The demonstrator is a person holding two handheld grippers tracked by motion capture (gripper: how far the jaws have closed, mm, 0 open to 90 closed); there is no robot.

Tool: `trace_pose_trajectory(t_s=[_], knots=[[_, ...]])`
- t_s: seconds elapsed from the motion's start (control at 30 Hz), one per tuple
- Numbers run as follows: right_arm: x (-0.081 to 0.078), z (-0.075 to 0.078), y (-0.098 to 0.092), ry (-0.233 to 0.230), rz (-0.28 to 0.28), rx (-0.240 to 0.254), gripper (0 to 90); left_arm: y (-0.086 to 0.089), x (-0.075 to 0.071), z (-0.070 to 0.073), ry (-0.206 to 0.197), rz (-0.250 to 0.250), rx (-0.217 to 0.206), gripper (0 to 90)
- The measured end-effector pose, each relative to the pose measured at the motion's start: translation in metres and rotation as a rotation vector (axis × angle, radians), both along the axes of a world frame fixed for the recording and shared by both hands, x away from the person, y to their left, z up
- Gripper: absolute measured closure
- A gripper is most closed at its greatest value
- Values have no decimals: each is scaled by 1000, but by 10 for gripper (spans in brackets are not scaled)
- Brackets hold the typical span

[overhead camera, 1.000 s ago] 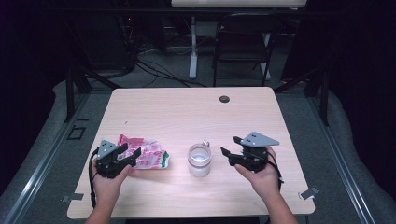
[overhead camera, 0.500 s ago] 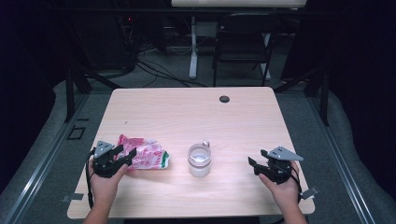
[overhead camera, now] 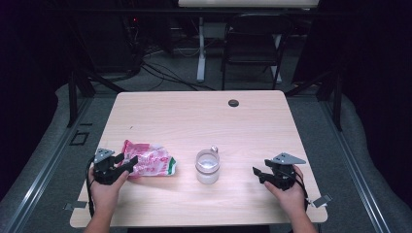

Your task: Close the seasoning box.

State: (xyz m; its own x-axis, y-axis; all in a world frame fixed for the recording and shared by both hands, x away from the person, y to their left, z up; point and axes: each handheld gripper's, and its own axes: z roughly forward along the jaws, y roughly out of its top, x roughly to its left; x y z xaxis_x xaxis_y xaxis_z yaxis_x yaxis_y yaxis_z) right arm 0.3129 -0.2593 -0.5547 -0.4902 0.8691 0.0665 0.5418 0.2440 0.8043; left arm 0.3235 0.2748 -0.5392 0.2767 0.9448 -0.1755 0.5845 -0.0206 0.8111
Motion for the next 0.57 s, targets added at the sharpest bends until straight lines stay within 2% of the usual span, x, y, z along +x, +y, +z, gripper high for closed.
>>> trace_pose_trajectory(t_s=[0.23, 0.37, 0.47, 0.57], knots=[[2, -2, 3, 15, 17, 1, 395, 6, 4, -4, 34, 16, 0, 397], [1, -2, 3, 13, 15, -2, 397, 8, 5, -5, 32, 16, 7, 396], [0, -1, 2, 7, 14, -3, 397, 9, 6, -4, 45, 8, 18, 398], [-1, 0, 0, -4, 7, 0, 397, 12, 7, -4, 32, 15, 18, 399]])
